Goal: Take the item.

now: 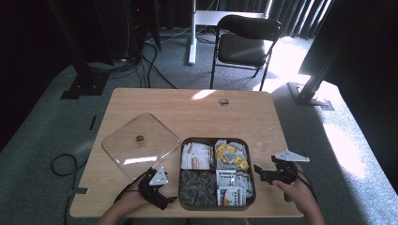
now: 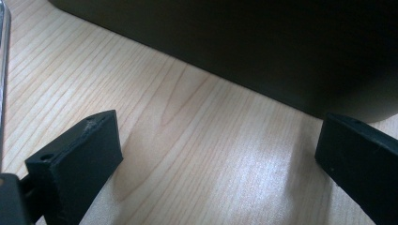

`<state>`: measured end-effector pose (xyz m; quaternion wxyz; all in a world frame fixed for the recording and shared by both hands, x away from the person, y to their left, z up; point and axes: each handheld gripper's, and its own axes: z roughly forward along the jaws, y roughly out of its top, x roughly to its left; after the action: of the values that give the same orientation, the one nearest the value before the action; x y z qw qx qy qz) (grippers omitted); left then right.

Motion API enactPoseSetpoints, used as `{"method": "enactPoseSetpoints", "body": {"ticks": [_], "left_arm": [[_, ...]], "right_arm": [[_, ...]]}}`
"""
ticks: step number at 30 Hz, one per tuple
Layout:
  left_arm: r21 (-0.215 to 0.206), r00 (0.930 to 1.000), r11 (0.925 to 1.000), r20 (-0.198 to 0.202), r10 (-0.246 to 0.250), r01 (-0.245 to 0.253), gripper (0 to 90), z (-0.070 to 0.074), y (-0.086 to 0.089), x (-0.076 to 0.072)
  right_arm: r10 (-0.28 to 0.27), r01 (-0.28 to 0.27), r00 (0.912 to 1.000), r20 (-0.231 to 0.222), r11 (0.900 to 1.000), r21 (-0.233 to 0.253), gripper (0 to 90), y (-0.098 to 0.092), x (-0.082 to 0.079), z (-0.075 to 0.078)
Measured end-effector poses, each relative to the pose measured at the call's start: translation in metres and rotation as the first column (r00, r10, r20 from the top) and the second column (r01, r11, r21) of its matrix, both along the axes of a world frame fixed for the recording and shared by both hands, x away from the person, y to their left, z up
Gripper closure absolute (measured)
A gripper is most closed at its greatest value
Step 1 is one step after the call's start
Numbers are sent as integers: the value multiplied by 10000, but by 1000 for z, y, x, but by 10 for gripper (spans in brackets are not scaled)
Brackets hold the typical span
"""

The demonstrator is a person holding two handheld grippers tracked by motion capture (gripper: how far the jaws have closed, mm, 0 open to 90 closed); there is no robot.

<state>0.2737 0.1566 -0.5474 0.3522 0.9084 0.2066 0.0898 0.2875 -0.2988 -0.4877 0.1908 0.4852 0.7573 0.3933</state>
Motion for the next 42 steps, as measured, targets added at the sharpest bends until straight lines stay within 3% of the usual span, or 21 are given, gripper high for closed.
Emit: {"method": "enactPoseSetpoints", "body": {"ticks": [25,42], "left_arm": [[1,10000,10000,0,-1,1,7,0,0,0],[-2,10000,10000,1,3,-3,7,0,0,0]], "right_arm": [[1245,-1251,9912,458,9921,115,126,42,14,12],[2000,-1997,9789,417,9798,-118,155,73,34,7]]}}
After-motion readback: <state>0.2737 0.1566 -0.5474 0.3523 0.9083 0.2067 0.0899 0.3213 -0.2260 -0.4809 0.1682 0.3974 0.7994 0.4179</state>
